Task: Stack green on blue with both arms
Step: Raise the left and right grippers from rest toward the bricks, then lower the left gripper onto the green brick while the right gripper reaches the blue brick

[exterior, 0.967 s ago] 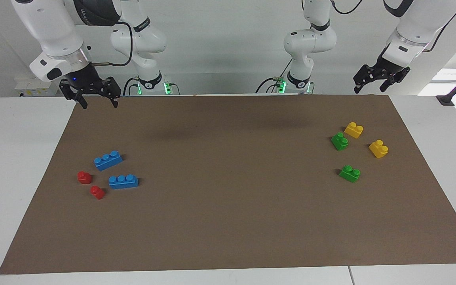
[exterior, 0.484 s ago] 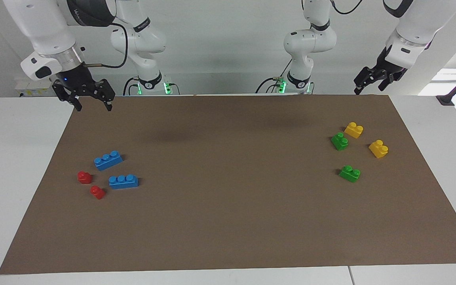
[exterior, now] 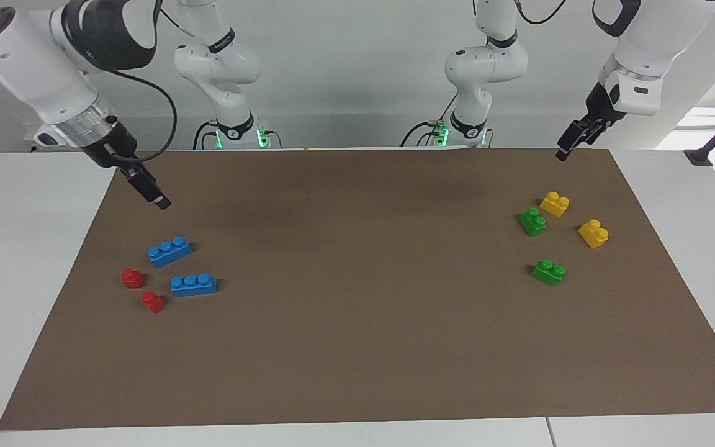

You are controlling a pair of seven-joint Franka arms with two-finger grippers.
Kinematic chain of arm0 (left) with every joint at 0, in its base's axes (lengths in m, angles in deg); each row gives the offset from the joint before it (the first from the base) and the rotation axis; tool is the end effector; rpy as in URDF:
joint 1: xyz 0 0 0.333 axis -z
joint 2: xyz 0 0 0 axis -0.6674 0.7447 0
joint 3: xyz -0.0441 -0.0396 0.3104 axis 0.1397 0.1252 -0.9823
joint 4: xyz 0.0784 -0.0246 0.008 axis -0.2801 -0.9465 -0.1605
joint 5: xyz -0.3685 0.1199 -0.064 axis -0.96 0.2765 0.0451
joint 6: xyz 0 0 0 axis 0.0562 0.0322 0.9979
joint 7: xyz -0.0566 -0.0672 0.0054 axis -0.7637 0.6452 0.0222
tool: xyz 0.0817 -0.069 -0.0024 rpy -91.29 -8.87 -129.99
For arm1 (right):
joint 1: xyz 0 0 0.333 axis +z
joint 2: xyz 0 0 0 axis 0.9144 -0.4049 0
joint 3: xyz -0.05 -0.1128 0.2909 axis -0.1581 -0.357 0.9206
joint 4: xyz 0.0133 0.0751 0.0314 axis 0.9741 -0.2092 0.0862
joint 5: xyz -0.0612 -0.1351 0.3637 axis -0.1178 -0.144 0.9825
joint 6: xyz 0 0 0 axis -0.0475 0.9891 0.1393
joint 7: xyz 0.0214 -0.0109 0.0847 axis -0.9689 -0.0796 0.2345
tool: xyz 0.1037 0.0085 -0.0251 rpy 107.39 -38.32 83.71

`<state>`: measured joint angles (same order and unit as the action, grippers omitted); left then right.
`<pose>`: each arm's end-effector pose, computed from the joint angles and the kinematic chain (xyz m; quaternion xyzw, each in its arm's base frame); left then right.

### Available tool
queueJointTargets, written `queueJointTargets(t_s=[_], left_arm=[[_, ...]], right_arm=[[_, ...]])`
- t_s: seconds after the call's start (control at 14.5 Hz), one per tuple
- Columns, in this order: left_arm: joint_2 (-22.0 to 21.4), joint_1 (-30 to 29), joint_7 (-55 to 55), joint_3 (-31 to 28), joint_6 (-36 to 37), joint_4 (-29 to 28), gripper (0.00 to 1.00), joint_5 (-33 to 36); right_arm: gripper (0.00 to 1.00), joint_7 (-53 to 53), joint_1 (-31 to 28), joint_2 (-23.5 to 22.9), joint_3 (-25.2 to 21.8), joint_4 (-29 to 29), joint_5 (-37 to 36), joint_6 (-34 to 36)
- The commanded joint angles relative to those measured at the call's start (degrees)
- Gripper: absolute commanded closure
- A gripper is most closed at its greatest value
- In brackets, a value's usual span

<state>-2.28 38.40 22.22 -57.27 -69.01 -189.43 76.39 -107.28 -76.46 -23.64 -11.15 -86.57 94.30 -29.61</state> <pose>0.4834 0.0119 0.6017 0.9665 0.2562 -0.0150 0.0087 0.5626 -0.0573 0.5568 -0.8533 0.4972 0.0649 0.1431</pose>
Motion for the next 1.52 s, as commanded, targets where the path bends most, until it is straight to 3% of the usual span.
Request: queueJointTargets(t_s=[0.0,0.28,0.41,0.97,1.45], left_arm=[[-2.20,0.13,7.44,-0.04,-4.82,-4.52,0.00,-0.76],[-0.54,-0.22,11.68,-0.13,-11.42,-8.13,0.00,-0.76],[2.53,-0.22,14.40,-0.13,-14.40,-8.22,0.00,-0.76],[15.27,0.13,18.01,-0.13,-26.19,-7.79,0.00,-0.76],[21.26,-0.58,18.01,-0.13,-33.22,-6.73,0.00,-1.46]], right_arm=[[0.02,-7.13,-2.48,-6.26,0.34,5.63,5.19,3.39],[0.02,-11.61,-2.66,-12.69,0.51,8.82,8.00,4.54],[0.02,-13.12,-2.93,-16.20,0.51,9.25,12.13,4.54],[0.00,-14.00,-5.91,-25.34,0.43,12.49,13.82,1.99],[0.00,-13.21,-6.53,-28.16,0.51,12.51,13.90,-1.08]])
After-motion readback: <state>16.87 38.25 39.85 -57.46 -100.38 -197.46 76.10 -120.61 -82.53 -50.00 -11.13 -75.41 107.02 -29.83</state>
